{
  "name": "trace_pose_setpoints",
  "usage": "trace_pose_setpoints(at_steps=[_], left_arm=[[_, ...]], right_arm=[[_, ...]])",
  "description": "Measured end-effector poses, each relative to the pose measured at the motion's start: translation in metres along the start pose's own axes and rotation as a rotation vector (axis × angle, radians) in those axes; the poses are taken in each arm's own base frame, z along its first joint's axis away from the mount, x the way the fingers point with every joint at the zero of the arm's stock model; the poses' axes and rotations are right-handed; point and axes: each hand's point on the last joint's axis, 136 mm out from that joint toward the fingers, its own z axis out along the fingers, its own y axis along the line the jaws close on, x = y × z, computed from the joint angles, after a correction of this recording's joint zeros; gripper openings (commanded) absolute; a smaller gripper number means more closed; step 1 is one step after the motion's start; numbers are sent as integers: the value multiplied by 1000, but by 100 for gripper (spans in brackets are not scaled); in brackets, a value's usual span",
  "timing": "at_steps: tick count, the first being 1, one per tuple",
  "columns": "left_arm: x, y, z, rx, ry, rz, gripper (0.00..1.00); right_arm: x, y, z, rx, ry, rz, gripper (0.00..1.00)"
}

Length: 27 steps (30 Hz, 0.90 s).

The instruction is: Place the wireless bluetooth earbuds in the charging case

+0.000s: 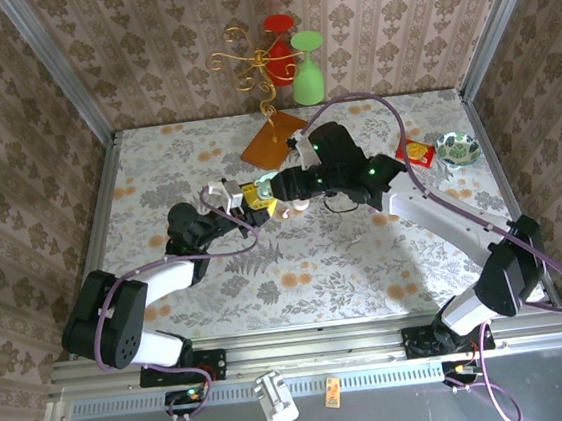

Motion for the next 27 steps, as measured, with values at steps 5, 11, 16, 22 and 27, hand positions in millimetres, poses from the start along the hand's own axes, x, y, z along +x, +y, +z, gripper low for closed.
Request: trace_pose_setpoints(at_steps=[5,11,16,22,27], left_arm=[[2,0,-1,-2,12,22,29],[-1,-3,-2,-1,19,63,29],[2,-3,-4,-8,31,51,29],[0,0,-4,-25,23,45,28],[-3,3,-4,-48,10,47,28]], right_arm=[[-13,6,-17,-21,-66,5,58],[-38,4,-8,-9,-97,39,60],[-39,-5,13,13,-77,56,62],[-39,-6,12,7,-88,53,63],[-26,-8,1,6,-91,60,65]])
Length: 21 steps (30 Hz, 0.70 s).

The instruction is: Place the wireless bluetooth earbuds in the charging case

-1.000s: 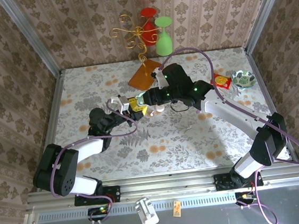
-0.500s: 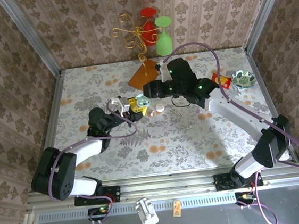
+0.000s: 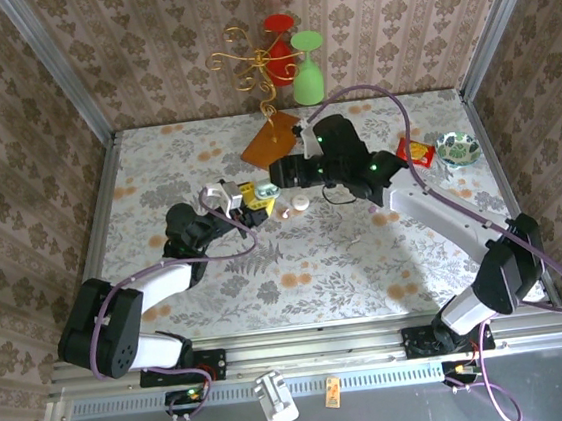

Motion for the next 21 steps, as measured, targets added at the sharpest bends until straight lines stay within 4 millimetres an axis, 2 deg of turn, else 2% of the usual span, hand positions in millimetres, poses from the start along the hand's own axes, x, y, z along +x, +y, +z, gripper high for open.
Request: trace_pose_setpoints(at_steps=[7,13,19,21], left_arm=[[-4,-10,6,23,-15,1,28],[-13,-9,8,8,-48,8,29],[-24,-4,11,-20,-78,26,29],[-25,-3,11,-30,-81,28,29]], right_arm=[[0,-2,-14,-83,-51,123,74],[5,-5,-6,-254,-58,357,75],[8,12,2,-424,-20,507,68],[9,16,5,-468,-11,542,61]])
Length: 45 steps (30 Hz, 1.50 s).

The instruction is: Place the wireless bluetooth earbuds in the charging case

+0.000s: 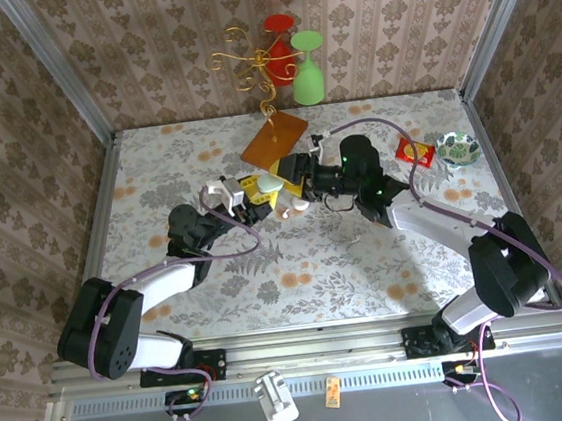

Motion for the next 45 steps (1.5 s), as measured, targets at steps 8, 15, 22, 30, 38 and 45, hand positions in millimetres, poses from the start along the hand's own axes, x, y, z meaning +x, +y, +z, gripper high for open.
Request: trace_pose_setpoints(at_steps=[8,15,22,30,38,45], left_arm=[[-7,4,1,-16,-19,11,29],[-8,4,1,-26,-20,24,72],[-8,3,-11,-77,30,71,100],[22,2,-24,-141,179,66,100],[52,6,-30,-199,302,39,100],[61,16,-33,-255,334,30,100]], right_arm=[[1,8,2,-75,10,64,25],[-1,9,1,-78,3,70,19],[-24,-22,-8,32,-80,40,21],[-66,-106,-41,402,-241,-62,24],[-121,-179,-29,639,-286,-134,27],[-139,-234,-9,747,-249,-126,28]])
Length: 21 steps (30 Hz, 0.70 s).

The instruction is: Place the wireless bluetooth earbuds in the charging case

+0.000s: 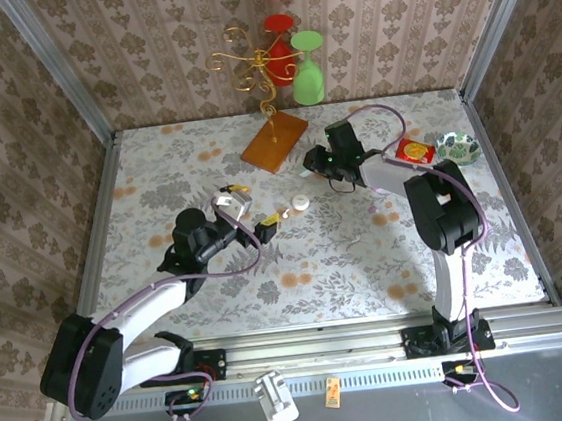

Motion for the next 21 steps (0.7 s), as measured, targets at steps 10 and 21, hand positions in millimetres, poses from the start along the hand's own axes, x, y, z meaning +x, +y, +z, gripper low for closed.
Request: trace_pose_setpoints(at_steps=[10,21], left_arm=[[15,12,3,-61,72,-28,100],[11,16,5,-71,68,-44,100]], right_arm=[[0,-41,23,77,38,34,38],[-27,-82,8,162,11,0,70]])
